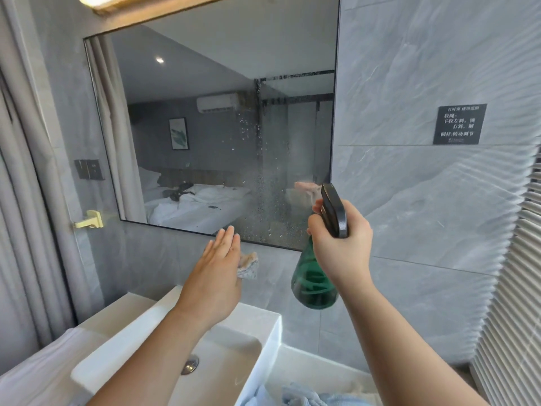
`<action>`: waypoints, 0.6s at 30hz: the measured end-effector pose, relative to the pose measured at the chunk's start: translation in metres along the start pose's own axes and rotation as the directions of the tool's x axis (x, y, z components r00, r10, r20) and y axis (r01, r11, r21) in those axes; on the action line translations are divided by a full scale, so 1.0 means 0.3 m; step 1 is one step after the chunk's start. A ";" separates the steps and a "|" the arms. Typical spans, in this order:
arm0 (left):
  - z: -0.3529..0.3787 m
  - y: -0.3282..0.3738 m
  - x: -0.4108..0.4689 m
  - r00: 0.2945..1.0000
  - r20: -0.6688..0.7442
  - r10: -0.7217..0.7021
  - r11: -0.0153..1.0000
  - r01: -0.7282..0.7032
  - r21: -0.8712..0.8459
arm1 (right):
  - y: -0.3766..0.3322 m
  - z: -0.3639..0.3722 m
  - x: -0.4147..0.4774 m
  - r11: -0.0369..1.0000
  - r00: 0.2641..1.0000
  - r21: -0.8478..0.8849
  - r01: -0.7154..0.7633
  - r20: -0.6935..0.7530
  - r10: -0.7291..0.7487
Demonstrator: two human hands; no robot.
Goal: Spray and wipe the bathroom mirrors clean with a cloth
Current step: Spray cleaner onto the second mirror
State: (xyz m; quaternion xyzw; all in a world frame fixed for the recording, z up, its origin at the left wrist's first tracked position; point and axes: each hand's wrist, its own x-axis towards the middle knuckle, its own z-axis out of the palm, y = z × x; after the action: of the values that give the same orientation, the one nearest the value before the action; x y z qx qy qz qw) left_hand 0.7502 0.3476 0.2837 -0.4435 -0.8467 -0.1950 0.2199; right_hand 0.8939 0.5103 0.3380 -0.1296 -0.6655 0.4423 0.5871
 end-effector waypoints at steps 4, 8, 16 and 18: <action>-0.056 0.003 0.063 0.995 -0.060 0.075 0.996 -0.072 0.049 | -0.044 0.006 0.074 1.000 1.000 0.020 0.007 0.005 -0.007; -0.100 -0.002 0.129 0.982 -0.109 0.152 0.983 -0.138 0.124 | -0.086 -0.003 0.141 1.000 1.000 0.013 -0.005 0.028 0.005; -0.168 -0.012 0.219 0.943 -0.169 0.285 0.901 -0.204 0.383 | -0.158 -0.007 0.230 0.996 0.996 -0.047 0.080 0.046 -0.078; -0.202 -0.012 0.242 0.933 -0.176 0.313 0.884 -0.219 0.414 | -0.187 -0.003 0.260 0.996 0.996 -0.018 0.091 0.021 -0.090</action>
State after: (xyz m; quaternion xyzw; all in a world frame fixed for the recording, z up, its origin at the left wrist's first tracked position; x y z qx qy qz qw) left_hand 0.7223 0.3621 0.3730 -0.4772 -0.7665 -0.0430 0.4278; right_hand 0.8926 0.5322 0.4316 -0.1004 -0.6806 0.4103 0.5986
